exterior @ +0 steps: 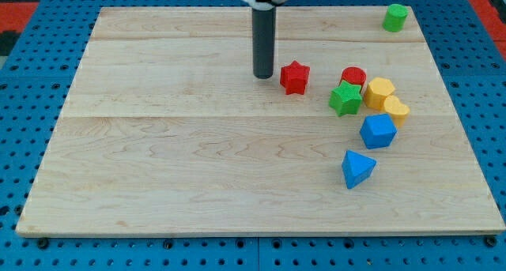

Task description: Place the green circle to the bottom side of the red star

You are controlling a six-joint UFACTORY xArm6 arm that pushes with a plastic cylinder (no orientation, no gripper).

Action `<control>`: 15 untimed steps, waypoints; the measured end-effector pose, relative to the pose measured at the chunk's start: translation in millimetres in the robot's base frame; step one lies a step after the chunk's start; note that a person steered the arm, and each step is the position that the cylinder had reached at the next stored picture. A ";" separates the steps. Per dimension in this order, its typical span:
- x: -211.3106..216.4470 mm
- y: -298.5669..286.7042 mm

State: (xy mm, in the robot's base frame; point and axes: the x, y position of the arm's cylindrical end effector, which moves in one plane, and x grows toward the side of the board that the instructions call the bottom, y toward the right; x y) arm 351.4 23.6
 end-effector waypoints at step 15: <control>-115.9 139.1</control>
State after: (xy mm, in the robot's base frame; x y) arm 235.5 162.8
